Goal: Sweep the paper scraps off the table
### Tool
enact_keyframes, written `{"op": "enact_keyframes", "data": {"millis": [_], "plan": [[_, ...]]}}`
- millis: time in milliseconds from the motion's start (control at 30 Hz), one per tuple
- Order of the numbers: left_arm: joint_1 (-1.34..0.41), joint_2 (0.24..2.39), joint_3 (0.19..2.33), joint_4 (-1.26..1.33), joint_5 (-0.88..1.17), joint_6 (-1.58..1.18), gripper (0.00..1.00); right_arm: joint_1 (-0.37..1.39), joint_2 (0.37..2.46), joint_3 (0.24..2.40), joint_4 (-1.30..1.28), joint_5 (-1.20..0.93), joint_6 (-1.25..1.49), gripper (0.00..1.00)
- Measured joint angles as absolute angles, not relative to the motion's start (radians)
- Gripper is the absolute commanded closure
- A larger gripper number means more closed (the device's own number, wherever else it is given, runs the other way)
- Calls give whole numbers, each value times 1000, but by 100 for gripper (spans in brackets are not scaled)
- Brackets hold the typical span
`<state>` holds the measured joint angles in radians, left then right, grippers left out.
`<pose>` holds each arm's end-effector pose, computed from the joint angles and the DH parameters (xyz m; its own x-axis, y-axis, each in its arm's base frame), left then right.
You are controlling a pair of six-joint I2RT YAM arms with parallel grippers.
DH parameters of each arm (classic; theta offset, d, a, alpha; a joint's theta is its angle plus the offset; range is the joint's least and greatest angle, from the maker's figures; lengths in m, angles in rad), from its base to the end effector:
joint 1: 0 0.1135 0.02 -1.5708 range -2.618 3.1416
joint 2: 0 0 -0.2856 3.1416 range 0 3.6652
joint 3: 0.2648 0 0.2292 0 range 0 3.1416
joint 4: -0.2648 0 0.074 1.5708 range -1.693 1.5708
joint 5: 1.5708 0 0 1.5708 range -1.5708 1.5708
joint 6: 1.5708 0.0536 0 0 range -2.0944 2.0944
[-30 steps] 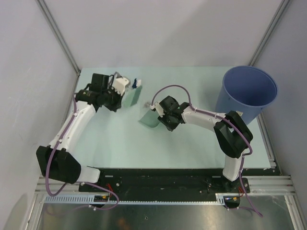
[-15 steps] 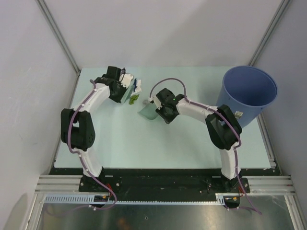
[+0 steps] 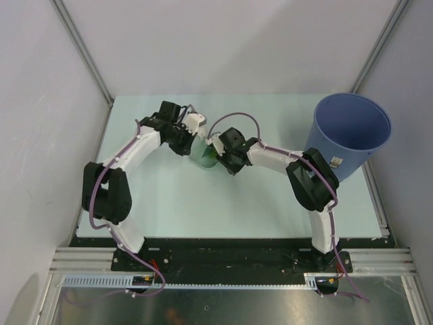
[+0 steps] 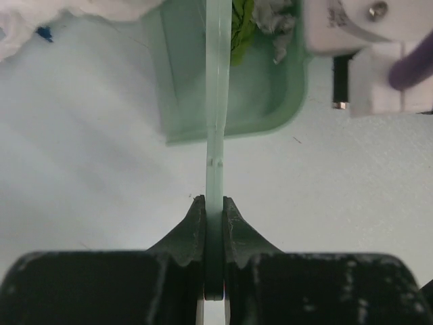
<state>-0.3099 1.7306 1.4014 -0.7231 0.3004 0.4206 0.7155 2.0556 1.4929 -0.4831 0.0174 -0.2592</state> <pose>0.3344 -0.1237 0.2720 -0.5791 0.5950 -0.5573 0.7312 0.6814 -0.0323 0.3298 0.2854 0.1885 -0.4649 -0.7436 -0.4806 -0.7950 0.5895 -0.1430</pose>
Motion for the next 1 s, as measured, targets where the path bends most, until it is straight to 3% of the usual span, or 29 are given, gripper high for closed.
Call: {"op": "enact_keyframes", "data": {"millis": [267,633,800,1000], "plan": [[-271,1569,1400,-731,214,398,100,725,1901,1336,-451,-14,-250,100],[-171,1329,1398,-822,216,418,100,752,1620,1320,-539,29,-257,100],[-76,1327,1422,-827,159,419,100,655,1466,1452,-736,93,-217,100],[-76,1324,1388,-833,155,419,100,411,1340,1720,-924,213,-191,100]]}}
